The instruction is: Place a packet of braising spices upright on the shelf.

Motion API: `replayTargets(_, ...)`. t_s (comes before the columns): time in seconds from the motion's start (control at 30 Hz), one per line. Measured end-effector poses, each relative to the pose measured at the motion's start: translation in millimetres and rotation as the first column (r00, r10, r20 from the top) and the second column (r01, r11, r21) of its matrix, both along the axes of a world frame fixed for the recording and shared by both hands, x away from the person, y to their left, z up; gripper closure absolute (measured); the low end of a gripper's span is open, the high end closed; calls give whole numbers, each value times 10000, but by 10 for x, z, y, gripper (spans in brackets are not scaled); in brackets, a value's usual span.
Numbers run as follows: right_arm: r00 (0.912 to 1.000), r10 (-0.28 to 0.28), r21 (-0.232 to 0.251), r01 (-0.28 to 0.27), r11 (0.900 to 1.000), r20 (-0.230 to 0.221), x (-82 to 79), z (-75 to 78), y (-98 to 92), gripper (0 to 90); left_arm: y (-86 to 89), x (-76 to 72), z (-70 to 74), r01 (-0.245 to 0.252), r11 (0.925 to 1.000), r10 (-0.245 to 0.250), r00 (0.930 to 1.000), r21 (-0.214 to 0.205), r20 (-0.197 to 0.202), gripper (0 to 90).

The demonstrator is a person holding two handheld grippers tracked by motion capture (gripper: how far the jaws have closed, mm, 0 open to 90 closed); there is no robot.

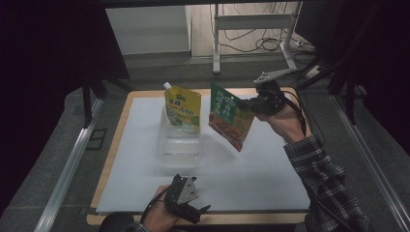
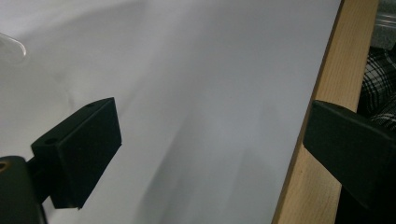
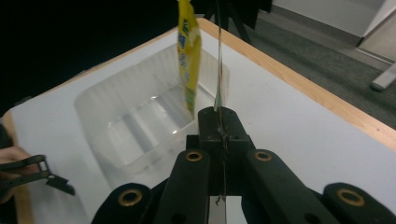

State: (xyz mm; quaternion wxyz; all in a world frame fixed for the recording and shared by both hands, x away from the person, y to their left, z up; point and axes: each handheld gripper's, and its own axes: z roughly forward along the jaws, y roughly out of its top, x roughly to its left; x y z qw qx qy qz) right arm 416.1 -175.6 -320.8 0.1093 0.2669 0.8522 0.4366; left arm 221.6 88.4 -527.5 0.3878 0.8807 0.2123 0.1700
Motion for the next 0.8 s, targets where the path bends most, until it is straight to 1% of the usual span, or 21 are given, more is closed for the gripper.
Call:
replayTargets(0.17,9994,346,201,-344,9992,-66,-70,74,37,894,-2,-3,2,1,10000,-1,10000,19,13,44)
replayTargets(0.33,9978,659,147,-660,9977,64,-129,163,98,893,-1,-5,6,13,10000,-14,10000,47,34,43)
replayTargets(0.47,9964,838,150,-839,9964,82,-170,238,140,894,-3,-7,8,23,10000,-23,10000,76,38,44)
replayTargets(0.6,9950,998,187,-999,9948,92,-180,287,186,894,-3,-9,10,36,10000,-36,10000,72,43,44)
replayTargets(0.7,9937,1114,188,-1117,9936,148,-167,292,220,893,0,-8,11,19,10000,-19,10000,62,48,43)
replayTargets(0.73,9934,1146,230,-1147,9931,70,-162,290,233,894,1,-9,11,23,10000,-23,10000,42,28,43)
replayTargets(0.8,9928,1197,248,-1199,9925,61,-149,286,258,894,5,-8,16,30,10000,-30,10000,57,33,43)
